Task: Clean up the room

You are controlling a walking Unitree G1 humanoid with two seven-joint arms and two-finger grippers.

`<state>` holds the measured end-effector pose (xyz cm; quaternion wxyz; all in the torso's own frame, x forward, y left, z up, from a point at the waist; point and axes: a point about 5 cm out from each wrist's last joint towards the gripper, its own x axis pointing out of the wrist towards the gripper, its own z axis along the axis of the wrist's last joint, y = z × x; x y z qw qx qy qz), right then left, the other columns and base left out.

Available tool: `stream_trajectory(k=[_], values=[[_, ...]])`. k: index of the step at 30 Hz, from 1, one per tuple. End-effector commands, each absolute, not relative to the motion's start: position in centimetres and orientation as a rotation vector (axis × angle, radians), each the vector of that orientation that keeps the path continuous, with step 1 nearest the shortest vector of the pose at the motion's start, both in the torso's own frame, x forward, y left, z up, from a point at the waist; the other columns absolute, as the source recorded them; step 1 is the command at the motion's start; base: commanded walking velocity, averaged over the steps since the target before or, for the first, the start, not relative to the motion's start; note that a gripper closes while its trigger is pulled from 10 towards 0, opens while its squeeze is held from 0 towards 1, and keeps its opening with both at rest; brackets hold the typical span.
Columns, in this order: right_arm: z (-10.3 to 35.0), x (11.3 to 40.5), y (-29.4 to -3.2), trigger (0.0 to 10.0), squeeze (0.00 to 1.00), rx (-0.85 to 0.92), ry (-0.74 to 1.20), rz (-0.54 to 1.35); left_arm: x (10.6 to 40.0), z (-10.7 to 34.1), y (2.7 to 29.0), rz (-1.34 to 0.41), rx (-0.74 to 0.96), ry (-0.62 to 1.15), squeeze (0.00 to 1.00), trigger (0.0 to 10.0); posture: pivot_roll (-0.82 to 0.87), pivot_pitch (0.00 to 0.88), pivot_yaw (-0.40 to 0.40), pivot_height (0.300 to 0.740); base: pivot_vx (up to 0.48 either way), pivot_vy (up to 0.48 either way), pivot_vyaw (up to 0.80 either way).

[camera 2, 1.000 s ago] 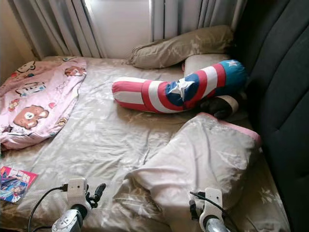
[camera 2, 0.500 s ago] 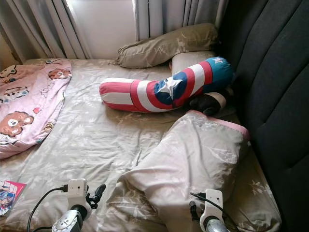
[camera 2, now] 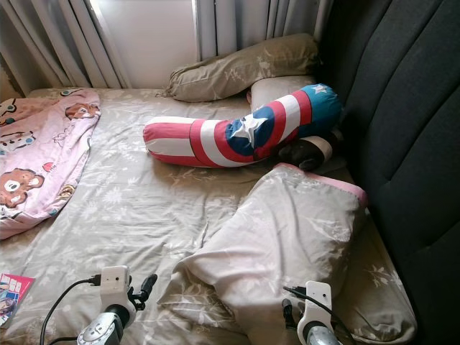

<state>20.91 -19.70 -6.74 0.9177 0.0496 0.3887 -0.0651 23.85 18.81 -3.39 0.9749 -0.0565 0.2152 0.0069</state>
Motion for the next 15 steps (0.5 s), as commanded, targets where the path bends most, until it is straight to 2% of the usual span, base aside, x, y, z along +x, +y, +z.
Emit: stream_trajectory(k=[1, 2, 15], values=[[-6.9, 20.6, -19.7, 10.0, 0.00, 0.103, 0.818, -0.135, 23.9, -3.4, 18.8, -0.002, -0.089, 0.433, 0.00, 10.0, 0.07, 0.000, -0.019, 0.740, 0.000, -0.307, -0.76], [-6.9, 20.6, -19.7, 10.0, 0.00, 0.103, 0.818, -0.135, 23.9, -3.4, 18.8, -0.002, -0.089, 0.433, 0.00, 10.0, 0.07, 0.000, -0.019, 0.740, 0.000, -0.307, -0.76], [-7.2, 20.4, -18.7, 10.0, 0.00, 0.080, 0.834, -0.116, 24.1, -3.2, 18.5, -0.006, -0.116, 0.423, 0.00, 10.0, 0.08, 0.000, -0.021, 0.740, 0.019, 0.000, 0.00]])
